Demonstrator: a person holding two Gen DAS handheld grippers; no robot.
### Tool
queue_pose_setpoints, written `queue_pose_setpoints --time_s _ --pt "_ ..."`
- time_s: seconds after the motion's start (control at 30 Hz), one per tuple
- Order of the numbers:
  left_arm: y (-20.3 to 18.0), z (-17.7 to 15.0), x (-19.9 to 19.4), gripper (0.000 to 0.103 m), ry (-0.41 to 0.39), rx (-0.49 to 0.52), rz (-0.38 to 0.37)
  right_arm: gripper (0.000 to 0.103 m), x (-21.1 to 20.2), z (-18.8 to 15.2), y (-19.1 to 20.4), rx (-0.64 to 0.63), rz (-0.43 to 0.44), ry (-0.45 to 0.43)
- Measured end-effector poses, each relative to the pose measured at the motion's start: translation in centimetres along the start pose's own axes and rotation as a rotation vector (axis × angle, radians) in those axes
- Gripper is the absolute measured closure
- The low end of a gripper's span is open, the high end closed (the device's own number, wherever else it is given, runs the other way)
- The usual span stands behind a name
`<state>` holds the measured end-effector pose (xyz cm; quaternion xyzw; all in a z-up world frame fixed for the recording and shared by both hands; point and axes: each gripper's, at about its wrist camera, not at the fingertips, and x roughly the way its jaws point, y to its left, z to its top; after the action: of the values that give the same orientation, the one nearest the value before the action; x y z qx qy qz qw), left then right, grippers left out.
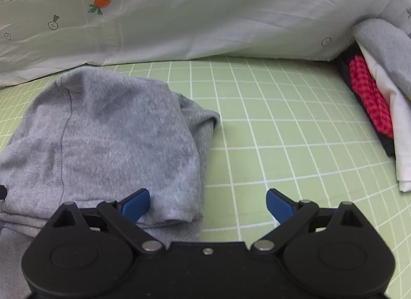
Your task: Fold clothes
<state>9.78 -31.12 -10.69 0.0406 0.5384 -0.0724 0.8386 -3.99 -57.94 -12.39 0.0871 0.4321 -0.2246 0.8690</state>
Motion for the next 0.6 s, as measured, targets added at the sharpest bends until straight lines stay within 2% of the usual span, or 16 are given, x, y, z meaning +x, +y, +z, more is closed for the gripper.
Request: queue_pose_setpoints --time_s 0.17,0.4,0.6 --pt "0.6 -1.3 -3.2 0.007 -0.042 -0.009 -0.011 0.005 -3.0 -0.3 -0.4 0.014 0.024 -0.033" --pt "2.2 -4.3 -8.2 0.007 -0.097 -0.03 -0.016 0.005 -7.5 -4.8 -1.1 0.024 0.074 -0.015" --pt "4.1 -9.2 -10.6 0.007 -0.068 -0.064 -0.014 0.005 -11.4 -8.6 -1.8 0.033 0.117 0.0"
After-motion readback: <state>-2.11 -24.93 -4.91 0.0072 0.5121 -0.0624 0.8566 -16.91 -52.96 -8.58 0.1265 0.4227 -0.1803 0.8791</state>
